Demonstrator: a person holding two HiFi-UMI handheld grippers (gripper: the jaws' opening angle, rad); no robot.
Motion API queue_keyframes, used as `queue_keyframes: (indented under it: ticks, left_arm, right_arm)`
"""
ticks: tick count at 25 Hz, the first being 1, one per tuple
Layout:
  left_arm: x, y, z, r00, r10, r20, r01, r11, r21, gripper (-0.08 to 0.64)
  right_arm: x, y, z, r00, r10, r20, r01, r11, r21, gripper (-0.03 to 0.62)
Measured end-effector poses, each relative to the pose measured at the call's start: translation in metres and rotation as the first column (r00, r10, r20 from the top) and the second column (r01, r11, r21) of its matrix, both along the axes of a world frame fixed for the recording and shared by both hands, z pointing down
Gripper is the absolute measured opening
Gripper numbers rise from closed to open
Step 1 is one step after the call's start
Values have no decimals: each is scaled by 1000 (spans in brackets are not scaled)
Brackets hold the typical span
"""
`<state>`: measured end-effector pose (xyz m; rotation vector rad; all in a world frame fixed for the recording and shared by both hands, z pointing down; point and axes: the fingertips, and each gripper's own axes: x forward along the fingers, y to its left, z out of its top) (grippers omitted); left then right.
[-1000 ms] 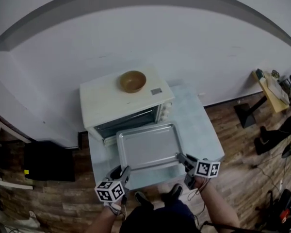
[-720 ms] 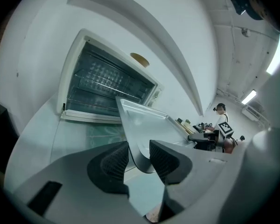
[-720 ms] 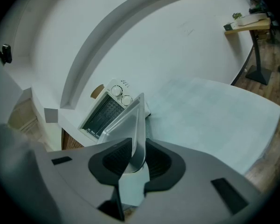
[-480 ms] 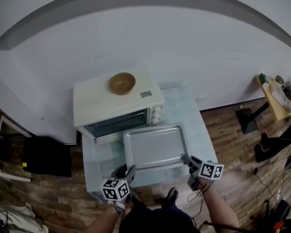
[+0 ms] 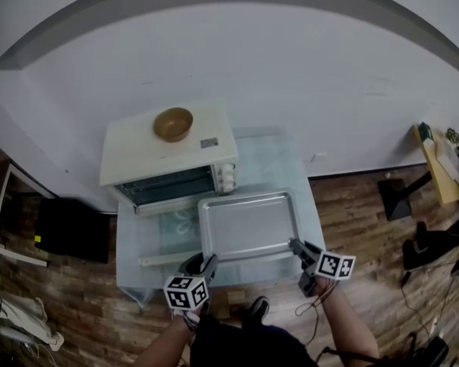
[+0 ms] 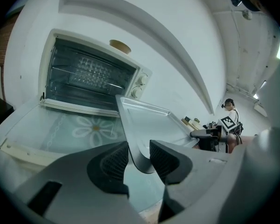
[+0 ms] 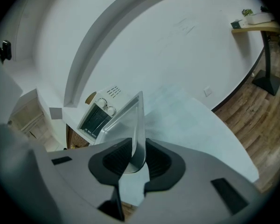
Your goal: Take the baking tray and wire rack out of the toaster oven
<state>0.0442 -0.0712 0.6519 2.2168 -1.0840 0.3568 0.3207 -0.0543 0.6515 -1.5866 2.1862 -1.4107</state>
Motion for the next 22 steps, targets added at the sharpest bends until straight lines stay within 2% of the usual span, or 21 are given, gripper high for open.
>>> queue_keyframes:
  ticks: [6,14,18,22]
  left_arm:
    - [51,8,9,1000,-15,27,15,1000,3,141]
    - [107,21,30,999,3,44,-2,1000,-21,143]
    - [126,26,44,998,29,60,-27,999,-32,143]
    - [128,31,64,995,33,92,-27,998,-57,146]
  right_arm:
    - [53,5,10,1000,-7,-26,7,1000,-4,89]
    - [109,23,33,999,27,-30,-28,999,-36,89]
    - [128,35,50,997,65,-43,-68,994,-83,89]
    - [132,37,67,995,41,-94,-51,993,-107,89]
